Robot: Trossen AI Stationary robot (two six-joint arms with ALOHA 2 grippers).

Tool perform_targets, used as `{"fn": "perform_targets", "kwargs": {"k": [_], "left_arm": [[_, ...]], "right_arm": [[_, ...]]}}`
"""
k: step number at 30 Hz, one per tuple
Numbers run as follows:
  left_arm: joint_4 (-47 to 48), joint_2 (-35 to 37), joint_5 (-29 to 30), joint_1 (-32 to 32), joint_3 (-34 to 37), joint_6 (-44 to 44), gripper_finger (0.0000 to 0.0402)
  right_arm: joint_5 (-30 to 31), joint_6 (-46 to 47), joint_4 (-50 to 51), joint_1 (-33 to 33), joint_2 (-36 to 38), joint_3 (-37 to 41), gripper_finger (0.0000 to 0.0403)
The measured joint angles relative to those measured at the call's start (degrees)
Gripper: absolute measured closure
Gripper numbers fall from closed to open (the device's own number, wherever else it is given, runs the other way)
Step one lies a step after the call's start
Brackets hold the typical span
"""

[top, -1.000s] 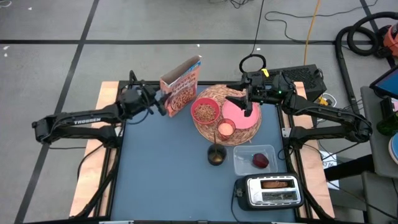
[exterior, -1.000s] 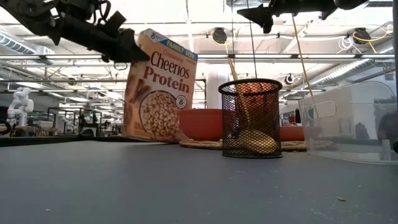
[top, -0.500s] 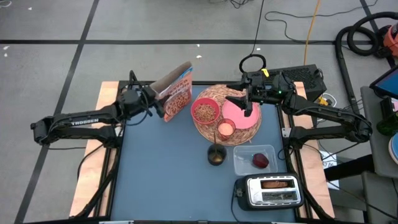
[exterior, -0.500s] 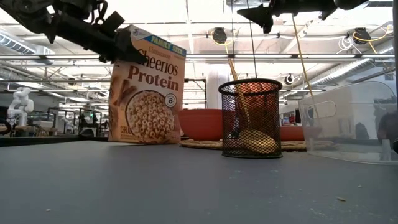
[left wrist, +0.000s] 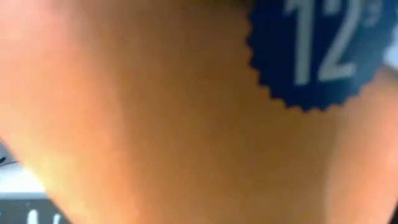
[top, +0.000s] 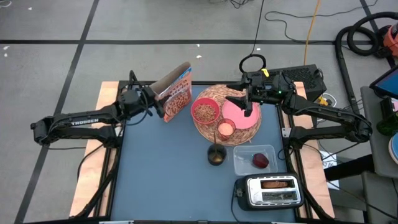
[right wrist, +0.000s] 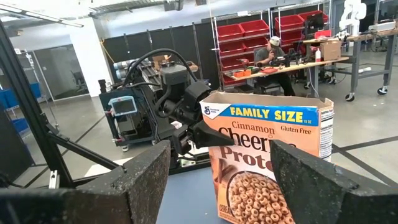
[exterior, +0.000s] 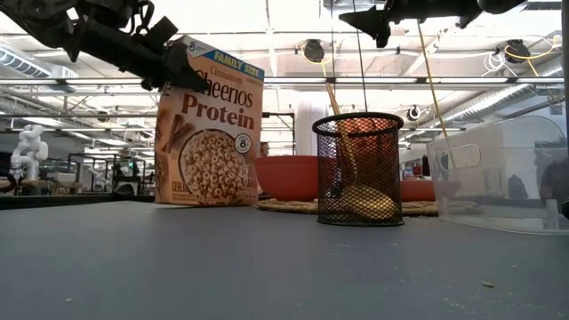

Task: Arrange a breakfast setting
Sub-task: Pour the cereal from the cereal box into the red bowl

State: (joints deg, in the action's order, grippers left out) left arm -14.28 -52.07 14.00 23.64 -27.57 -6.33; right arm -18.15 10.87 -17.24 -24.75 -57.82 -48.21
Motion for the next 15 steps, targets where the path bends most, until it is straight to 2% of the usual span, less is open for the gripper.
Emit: {"fn": "perform_targets", "kwargs": {"k": [11,15], "left_arm": [[-0.07,-0.02,0.02,0.00,0.00,-0.65,0.0171],[-0.09,-0.02,0.02,0.00,0.00,-0.65,0.0154]], "right_arm": [[-0.02,-0.01,-0.02,-0.01,0.00,0.00,0.0135],[-0.02,-0.01,-0.02,-0.01,0.00,0.00,0.0135]]}}
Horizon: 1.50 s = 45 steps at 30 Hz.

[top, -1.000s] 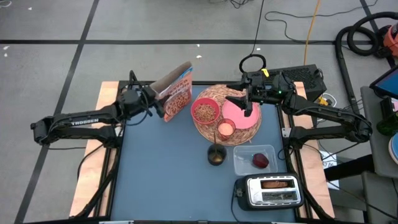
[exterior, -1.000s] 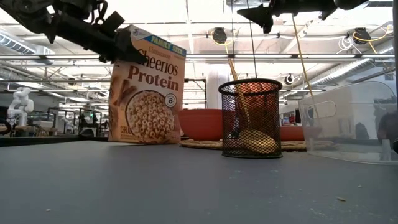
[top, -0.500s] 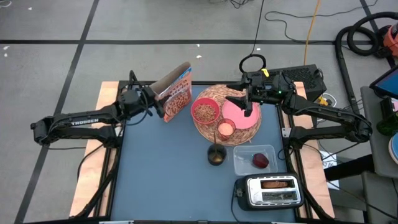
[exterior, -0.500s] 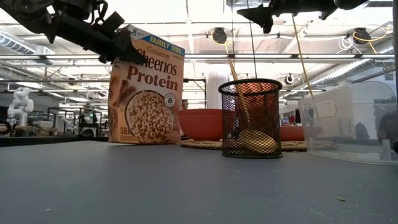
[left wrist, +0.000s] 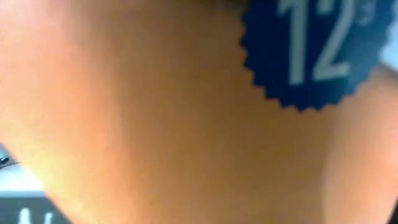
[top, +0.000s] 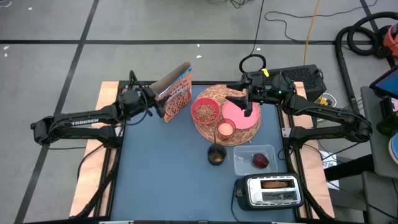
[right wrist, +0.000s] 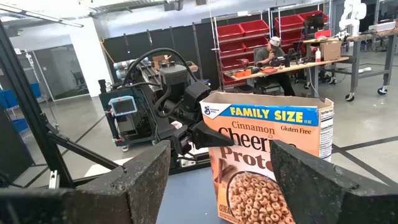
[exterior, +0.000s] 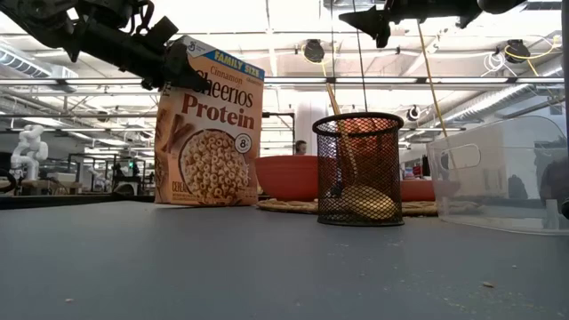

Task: Arrange a breakfast setting
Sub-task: Pour the cereal from the cereal box into the red bowl, then put the toasted bread on the pink plate

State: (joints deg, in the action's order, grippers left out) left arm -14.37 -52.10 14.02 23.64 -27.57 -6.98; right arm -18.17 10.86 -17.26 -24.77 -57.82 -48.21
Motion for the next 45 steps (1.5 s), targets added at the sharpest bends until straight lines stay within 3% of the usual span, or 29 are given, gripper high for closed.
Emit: {"fn": "perform_targets", "kwargs": {"k": [7,11,30,45], "left_arm": [[0.00,0.00,0.02,0.00,0.00,0.09,0.0074],[-0.36,0.04,0.02,0.00,0.00,0.01,0.0048],[-1.50,11.06,0.02,0.00,0.00,3.15,0.0043],[-13.04,14.05,-2.61,-1.13,0.00,3.25,0.0043]], "right_arm": [[0.00,0.00,0.00,0.01,0.00,0.00,0.0135],[0.00,-0.01,0.00,0.01,0.00,0.00,0.0135],[0.00,0.00,0.00,0.01,0.00,0.00,0.0135],[-0.08,0.25,0.00,0.01,0.03,-0.02,0.0135]]}}
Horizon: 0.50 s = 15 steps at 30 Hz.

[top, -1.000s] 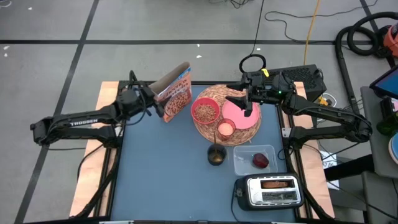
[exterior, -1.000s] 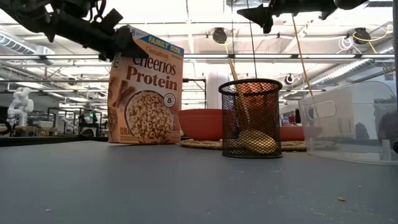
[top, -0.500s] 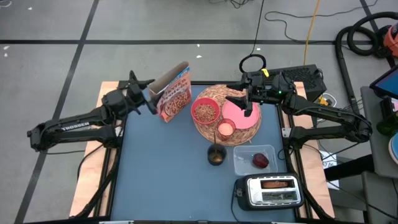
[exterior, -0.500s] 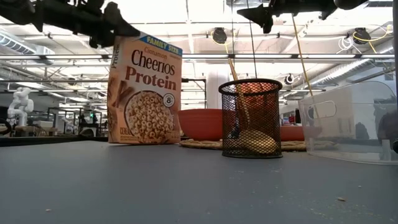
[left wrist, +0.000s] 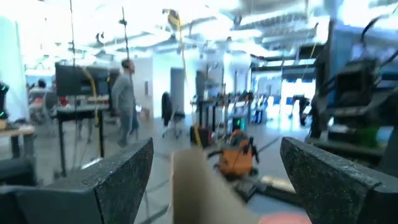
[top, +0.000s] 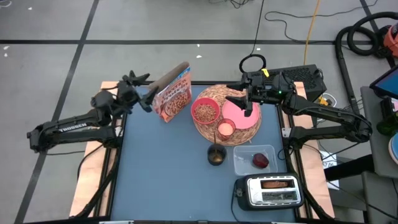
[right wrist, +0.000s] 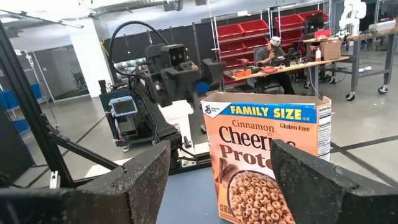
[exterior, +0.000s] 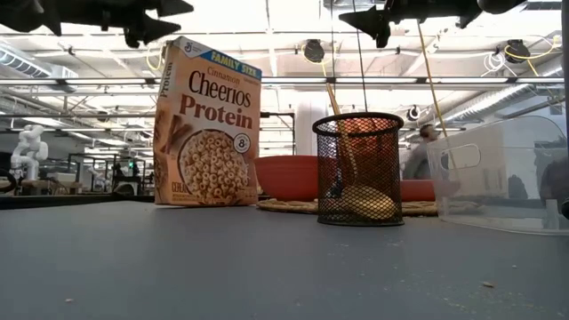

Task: Arrange a breakfast setting
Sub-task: Put the toasted bread on the pink plate

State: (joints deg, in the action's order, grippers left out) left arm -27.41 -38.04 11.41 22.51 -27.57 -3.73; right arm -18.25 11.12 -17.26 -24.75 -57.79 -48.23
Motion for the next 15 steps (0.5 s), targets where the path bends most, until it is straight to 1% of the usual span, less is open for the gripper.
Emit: {"fn": "perform_targets", "kwargs": {"k": [2,7,11,15], "left_arm": [[-2.56,0.00,-1.58,-0.93,-0.02,-0.76,0.0043],[-8.58,0.02,-7.74,-3.85,-0.04,-2.19,0.0043],[-8.85,-0.05,-12.49,-6.72,-0.06,-2.09,0.0043],[-7.81,-0.20,-15.98,-9.93,-0.04,-2.09,0.0043]], "right_arm": [[-0.81,1.54,0.15,-0.02,0.48,0.01,0.0135],[-7.26,4.06,0.00,0.00,3.78,0.01,0.0135],[-10.99,6.76,0.00,0.13,7.61,0.02,0.0135],[-16.09,9.02,0.32,0.77,11.45,0.00,0.0135]]}}
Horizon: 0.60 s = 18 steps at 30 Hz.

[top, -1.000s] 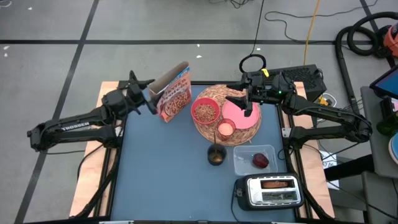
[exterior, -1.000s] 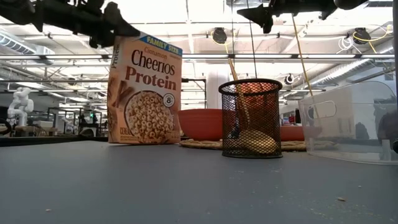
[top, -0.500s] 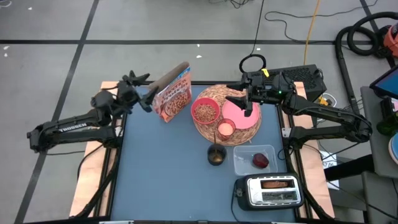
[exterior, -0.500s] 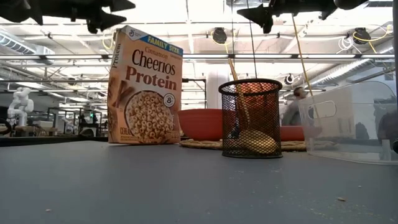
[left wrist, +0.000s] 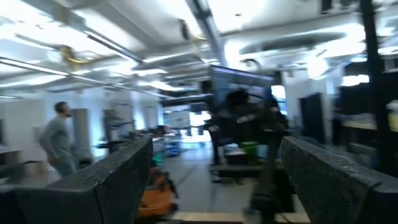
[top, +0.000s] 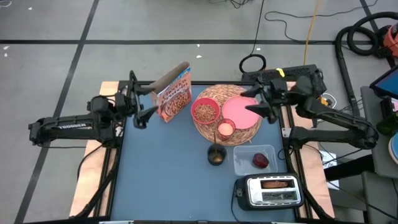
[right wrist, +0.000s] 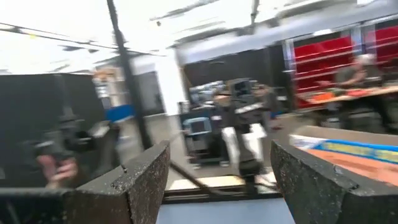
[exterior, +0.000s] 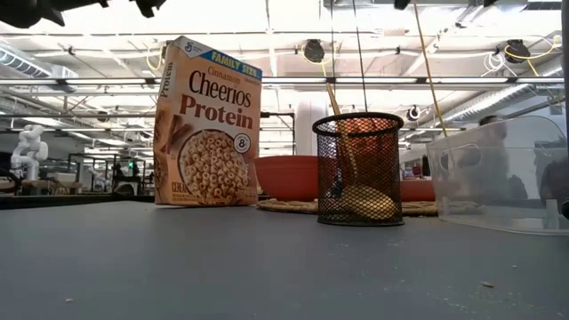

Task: Arrange a breakfast setting
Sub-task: Put the toasted bread on the pink plate

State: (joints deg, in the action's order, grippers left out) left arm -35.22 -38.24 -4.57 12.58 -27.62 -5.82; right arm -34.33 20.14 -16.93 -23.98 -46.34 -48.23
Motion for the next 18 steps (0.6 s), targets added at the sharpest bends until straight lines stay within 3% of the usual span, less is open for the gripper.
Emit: {"fn": "perform_targets", "kwargs": {"k": [4,13,18], "left_arm": [[2.13,0.00,-0.43,-2.93,0.00,0.02,0.0043],[8.46,0.00,-0.42,-6.98,0.00,2.57,0.0043],[10.10,0.00,-0.39,-8.19,0.00,4.06,0.0043]], "right_arm": [[-3.47,2.82,1.28,2.65,3.07,0.00,0.0135],[-3.38,3.02,1.48,10.87,7.59,-0.04,0.0135],[-0.18,-0.13,12.96,14.26,8.48,-5.95,0.0135]]}}
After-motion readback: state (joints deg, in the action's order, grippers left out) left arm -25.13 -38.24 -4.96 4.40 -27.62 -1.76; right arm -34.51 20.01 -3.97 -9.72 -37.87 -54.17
